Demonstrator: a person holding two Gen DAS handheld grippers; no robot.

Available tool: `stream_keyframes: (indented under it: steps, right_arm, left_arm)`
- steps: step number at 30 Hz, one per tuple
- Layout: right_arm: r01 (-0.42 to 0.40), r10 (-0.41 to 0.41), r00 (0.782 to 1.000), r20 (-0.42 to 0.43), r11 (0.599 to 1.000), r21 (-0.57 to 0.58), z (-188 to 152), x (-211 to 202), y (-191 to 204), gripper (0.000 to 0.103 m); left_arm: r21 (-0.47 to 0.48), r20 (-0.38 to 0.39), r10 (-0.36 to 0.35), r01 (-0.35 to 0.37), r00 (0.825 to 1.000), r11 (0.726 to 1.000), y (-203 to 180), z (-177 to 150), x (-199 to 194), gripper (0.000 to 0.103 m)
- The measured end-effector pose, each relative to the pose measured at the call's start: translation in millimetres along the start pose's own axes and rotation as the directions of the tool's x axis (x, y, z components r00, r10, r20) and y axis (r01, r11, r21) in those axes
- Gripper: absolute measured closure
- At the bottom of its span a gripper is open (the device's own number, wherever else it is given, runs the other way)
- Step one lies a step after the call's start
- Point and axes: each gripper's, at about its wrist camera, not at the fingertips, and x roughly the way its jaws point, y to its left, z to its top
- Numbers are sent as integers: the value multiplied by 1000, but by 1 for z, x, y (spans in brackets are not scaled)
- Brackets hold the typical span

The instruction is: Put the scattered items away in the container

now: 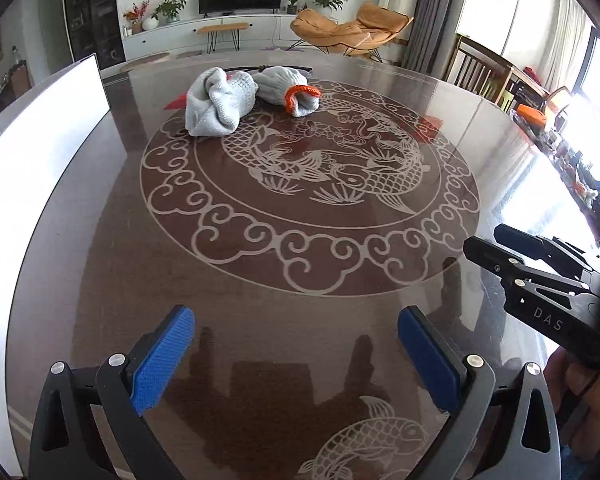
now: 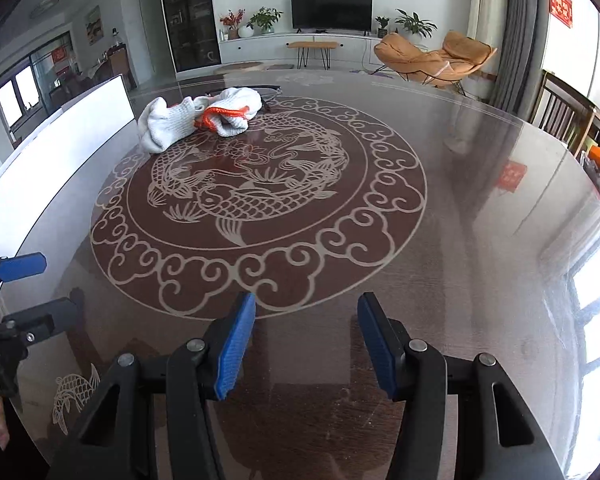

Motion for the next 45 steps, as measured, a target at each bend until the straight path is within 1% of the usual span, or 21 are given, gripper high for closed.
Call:
stream_keyframes:
  steps: [2,3,7,9,12,18,27,38,45]
  right_arm:
    - [-15,15,1000,4,1000,24,-1,1,-4,48]
    - [-18,17,1000,18,999,26,-1,1,-4,48]
    - [-19,19,1000,17,999,26,1,5,0,48]
    - [-17,17,1000,16,1000,23,1,6,2,47]
    - [-30,30,999,11,999,11,2,8,5,40]
    - [3,-3,1000,1,1000,-22,1,11,13,38]
    - [-23,23,1000,7,1000,-3,1,11,8,37]
    - [16,-17,1000,-3,999,-35,1,14,16,37]
    - [15,-15,1000,-2,999,-33,1,13,16,37]
  left_arm:
    - [-14,4,9,-9,1000,1000,-3,1,6,0]
    - [-30,6,9,-9,1000,1000,-1,2,10,0]
    - [-67,26,17,-16,1000,998,5,10,18,0]
    - [-53,30,35,-34,999,998,3,14,22,0]
    - [6,12,98,-98,995,995,-6,20,33,0]
    - [13,12,86,-87,996,996,-6,22,35,0]
    - [13,12,84,-85,996,996,-7,22,34,0]
    - [11,14,87,-87,996,996,-7,21,34,0]
    - [11,14,87,-88,996,996,-8,21,35,0]
